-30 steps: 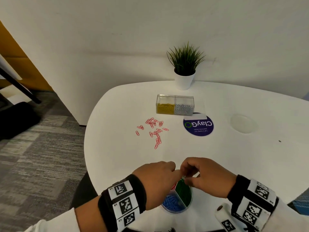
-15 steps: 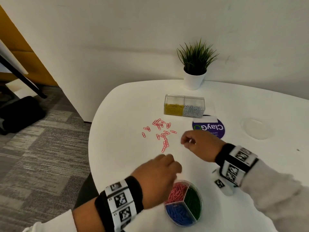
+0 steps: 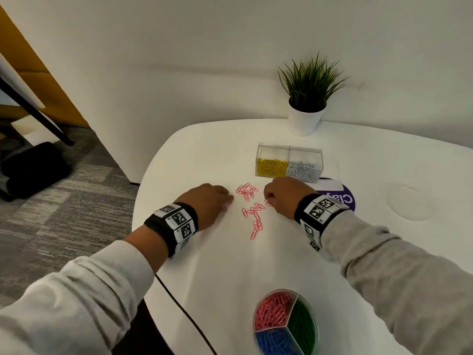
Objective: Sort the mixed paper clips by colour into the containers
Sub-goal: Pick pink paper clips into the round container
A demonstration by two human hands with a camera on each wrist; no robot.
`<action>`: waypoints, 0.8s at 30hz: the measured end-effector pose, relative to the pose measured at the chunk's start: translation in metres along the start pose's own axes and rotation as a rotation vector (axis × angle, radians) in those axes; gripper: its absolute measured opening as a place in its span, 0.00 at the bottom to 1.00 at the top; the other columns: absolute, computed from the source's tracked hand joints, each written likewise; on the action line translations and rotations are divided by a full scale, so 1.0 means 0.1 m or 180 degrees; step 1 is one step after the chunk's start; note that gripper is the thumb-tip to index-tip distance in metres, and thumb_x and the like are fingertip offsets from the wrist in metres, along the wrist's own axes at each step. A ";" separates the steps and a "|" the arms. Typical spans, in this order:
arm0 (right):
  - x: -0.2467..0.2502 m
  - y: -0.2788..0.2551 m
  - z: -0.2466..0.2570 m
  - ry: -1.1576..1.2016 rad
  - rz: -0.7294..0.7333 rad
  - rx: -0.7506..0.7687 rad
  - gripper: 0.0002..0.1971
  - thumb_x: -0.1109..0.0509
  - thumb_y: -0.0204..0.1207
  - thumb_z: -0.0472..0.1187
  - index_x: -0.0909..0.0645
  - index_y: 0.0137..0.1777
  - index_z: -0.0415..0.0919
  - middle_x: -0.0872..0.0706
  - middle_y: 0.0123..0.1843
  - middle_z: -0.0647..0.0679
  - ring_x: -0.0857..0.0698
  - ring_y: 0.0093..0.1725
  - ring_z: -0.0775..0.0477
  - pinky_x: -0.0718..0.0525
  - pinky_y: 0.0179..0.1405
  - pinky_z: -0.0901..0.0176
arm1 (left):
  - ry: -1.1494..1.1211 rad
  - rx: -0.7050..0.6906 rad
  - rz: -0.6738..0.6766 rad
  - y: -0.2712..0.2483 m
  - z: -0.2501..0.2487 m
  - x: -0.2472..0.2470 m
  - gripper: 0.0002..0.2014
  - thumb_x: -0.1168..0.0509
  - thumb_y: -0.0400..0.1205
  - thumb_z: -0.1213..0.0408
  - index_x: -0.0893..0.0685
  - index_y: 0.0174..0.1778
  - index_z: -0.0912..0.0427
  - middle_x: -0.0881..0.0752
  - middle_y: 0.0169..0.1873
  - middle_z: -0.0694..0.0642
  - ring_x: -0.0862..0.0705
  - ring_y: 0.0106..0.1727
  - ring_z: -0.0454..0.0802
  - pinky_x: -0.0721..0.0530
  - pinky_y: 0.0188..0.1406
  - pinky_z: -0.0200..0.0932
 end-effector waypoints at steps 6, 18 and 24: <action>-0.06 -0.01 -0.06 -0.0190 -0.0036 -0.0220 0.03 0.36 0.82 0.39 0.22 0.53 0.42 0.26 0.55 0.45 0.18 0.50 0.42 0.15 0.51 0.45 | 0.0129 0.0318 0.0044 0.02 0.02 -0.01 0.13 0.46 0.89 0.52 0.19 0.56 0.53 0.20 0.52 0.50 0.18 0.54 0.55 0.19 0.50 0.49; 0.03 -0.10 -0.03 0.0118 -0.0076 -0.0253 0.08 0.38 0.84 0.41 0.22 0.58 0.41 0.20 0.56 0.45 0.19 0.53 0.43 0.19 0.54 0.50 | -0.4356 0.1576 -0.0345 -0.30 0.36 0.10 0.02 0.30 0.79 0.73 0.15 0.46 0.63 0.12 0.37 0.61 0.12 0.36 0.52 0.14 0.30 0.40; -0.05 -0.19 0.02 -0.0464 0.0036 -0.0131 0.14 0.39 0.85 0.49 0.20 0.60 0.40 0.18 0.56 0.44 0.17 0.55 0.41 0.20 0.49 0.52 | -0.4618 0.1149 0.0117 -0.51 0.02 0.16 0.09 0.32 0.80 0.76 0.13 0.54 0.63 0.12 0.38 0.58 0.13 0.35 0.51 0.16 0.30 0.40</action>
Point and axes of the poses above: each hand's wrist, its own y-axis towards the middle knuckle, its own x-axis out of the back of the hand, z = x × y, the point moved 6 cm from there along y, towards the middle knuckle
